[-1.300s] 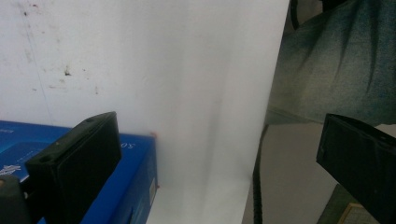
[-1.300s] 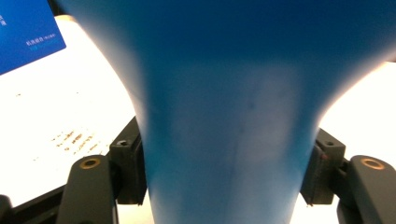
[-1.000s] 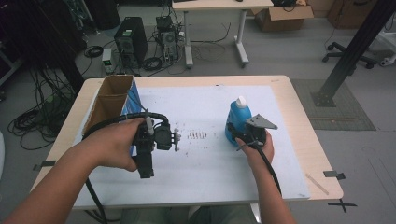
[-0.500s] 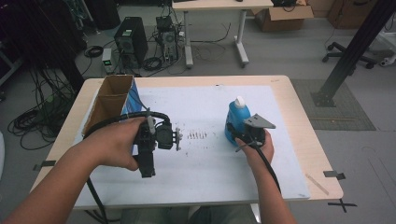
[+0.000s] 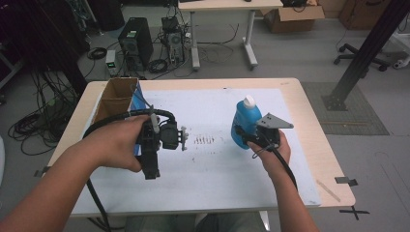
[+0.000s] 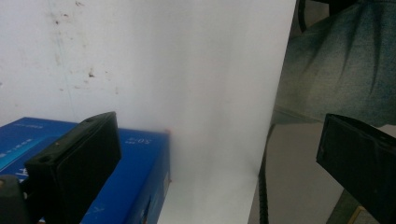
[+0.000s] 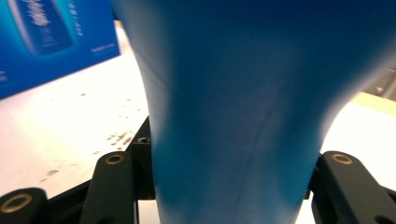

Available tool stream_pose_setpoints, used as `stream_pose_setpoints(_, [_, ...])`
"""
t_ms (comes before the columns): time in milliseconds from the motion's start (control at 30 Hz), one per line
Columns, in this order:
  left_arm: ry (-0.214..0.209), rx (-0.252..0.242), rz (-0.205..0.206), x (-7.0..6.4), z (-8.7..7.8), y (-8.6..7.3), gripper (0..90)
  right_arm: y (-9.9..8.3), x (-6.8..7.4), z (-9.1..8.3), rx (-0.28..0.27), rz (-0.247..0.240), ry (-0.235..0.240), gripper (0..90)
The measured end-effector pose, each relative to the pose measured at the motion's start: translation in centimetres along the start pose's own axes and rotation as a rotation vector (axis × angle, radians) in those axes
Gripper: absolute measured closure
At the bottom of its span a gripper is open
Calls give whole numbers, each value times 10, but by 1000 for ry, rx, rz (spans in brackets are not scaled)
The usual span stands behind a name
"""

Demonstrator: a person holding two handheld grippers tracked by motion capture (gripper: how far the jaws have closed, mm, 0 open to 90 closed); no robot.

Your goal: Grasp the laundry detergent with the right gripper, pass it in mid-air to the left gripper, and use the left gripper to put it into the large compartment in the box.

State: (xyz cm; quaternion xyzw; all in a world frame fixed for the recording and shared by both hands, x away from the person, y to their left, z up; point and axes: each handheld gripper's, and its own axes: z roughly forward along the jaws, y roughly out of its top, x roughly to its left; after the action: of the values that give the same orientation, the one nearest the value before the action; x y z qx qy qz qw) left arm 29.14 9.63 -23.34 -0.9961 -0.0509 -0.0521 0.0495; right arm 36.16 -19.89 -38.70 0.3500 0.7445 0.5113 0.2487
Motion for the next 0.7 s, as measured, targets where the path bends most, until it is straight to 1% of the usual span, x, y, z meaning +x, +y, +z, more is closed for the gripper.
stream_pose_setpoints(167, [13,-11,2,2,-12,0,3,11,0,-12,5,-38,66,454])
stream_pose_setpoints(267, [17,-15,5,3,-17,1,3,16,1,-18,6,-52,121,453])
stream_pose_setpoints(367, [19,-25,5,3,-21,1,3,23,5,-24,18,-88,168,453])
stream_pose_setpoints(500, [18,-26,6,4,-25,3,2,31,11,-29,25,-147,221,452])
stream_pose_setpoints(667, [11,-23,18,4,-27,5,2,38,22,-33,34,-199,319,452])
stream_pose_setpoints(700, [10,-23,19,5,-28,6,2,39,24,-34,37,-211,332,452])
